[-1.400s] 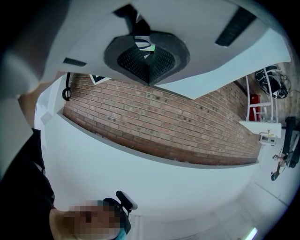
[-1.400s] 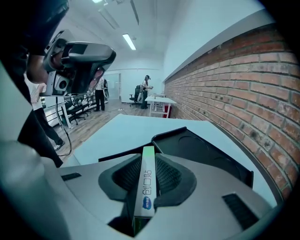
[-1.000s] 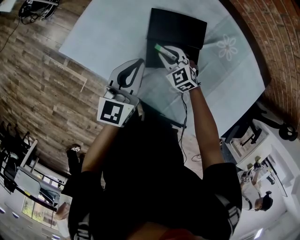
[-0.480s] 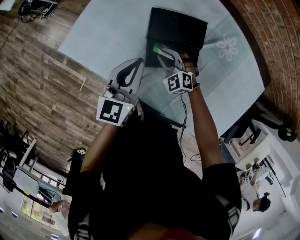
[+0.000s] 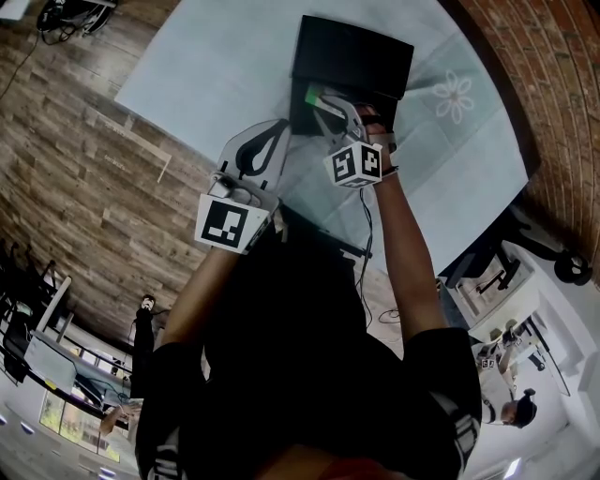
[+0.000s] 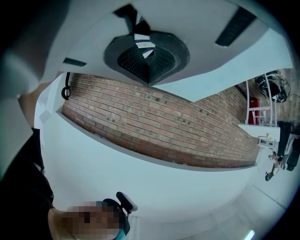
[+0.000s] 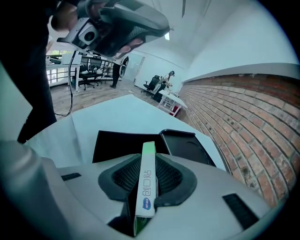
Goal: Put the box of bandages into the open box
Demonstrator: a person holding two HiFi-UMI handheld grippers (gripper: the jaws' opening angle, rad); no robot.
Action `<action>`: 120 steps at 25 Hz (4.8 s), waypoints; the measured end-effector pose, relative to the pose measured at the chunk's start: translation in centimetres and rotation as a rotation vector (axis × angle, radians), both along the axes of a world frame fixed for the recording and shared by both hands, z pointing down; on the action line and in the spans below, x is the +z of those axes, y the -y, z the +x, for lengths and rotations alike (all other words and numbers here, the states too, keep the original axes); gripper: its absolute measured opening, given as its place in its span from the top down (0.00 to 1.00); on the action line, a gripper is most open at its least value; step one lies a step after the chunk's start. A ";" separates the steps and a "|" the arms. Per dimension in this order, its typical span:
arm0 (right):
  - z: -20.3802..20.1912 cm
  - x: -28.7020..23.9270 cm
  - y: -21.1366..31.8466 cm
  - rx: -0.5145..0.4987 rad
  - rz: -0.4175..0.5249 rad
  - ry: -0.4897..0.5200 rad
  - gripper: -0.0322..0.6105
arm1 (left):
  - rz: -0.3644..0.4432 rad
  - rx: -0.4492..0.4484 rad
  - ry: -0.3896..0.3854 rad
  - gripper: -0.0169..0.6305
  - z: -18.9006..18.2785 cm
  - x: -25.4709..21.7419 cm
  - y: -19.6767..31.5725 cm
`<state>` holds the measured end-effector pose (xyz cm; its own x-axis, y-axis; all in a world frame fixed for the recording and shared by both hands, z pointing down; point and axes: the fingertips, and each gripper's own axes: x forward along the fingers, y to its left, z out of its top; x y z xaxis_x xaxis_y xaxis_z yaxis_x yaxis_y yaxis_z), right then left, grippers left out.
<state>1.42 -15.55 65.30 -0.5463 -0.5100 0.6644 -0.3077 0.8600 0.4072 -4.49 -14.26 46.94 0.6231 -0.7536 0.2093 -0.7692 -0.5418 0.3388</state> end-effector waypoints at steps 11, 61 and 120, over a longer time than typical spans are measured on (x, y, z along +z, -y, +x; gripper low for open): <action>0.3 0.3 0.7 0.016 0.004 -0.052 0.78 | 0.003 0.014 0.019 0.92 -0.3 0.6 -0.2; 1.4 0.4 -1.2 0.150 -0.239 0.054 0.76 | -0.002 0.026 0.001 0.92 0.2 0.6 -2.2; 9.9 -24.2 -13.8 0.713 0.005 0.815 0.91 | 0.112 0.034 -0.005 0.92 5.6 -7.2 -11.6</action>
<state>11.37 -1.76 41.06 -0.3991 -0.8869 0.2328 -0.9160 0.3746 -0.1433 1.13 -2.61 39.72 0.6493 -0.7507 0.1219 -0.7483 -0.6020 0.2786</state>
